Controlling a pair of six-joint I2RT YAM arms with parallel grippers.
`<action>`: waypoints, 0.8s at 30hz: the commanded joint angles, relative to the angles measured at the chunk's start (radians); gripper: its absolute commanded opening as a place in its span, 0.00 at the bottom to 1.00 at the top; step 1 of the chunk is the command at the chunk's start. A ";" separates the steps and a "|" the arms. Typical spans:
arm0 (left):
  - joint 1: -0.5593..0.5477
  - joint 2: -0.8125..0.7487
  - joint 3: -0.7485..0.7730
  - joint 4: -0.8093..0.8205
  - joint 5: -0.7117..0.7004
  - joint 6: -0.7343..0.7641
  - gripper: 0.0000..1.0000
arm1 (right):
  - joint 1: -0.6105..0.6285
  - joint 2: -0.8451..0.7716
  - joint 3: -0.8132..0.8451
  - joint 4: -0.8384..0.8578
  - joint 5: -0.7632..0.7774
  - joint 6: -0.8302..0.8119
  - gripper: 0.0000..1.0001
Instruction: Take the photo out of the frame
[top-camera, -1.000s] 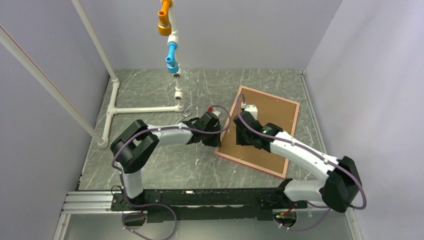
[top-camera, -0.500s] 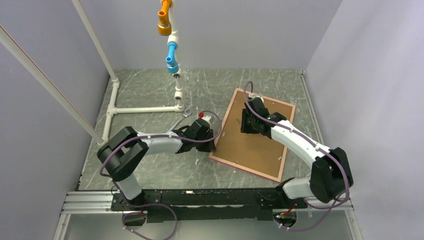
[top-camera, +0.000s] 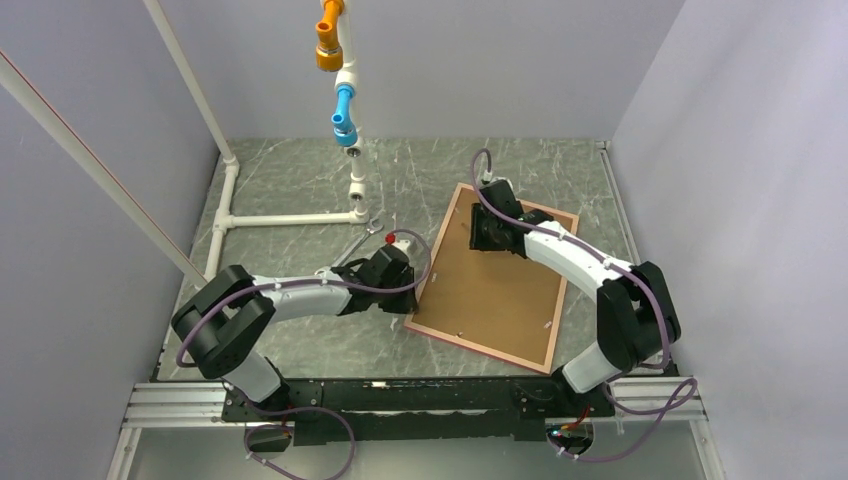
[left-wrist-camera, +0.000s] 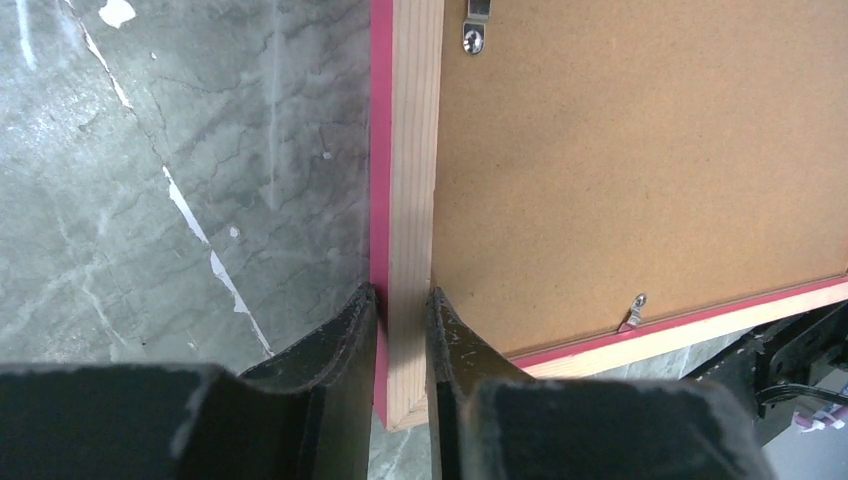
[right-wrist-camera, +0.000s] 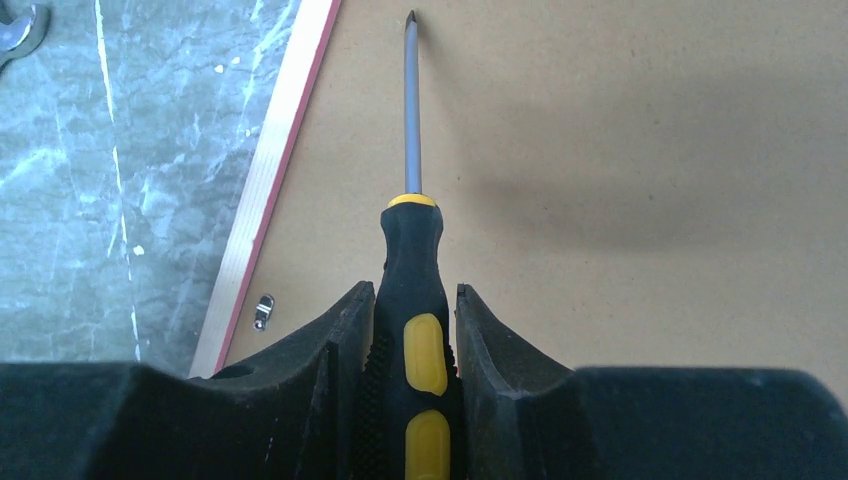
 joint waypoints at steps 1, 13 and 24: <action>0.000 0.038 0.091 -0.130 -0.008 0.042 0.26 | 0.001 0.022 0.059 0.085 -0.025 -0.019 0.00; 0.000 0.138 0.170 -0.142 -0.024 0.048 0.28 | 0.024 0.095 0.095 0.104 0.063 -0.033 0.00; 0.002 0.126 0.102 -0.101 -0.014 0.022 0.28 | 0.042 0.141 0.119 0.118 0.084 -0.029 0.00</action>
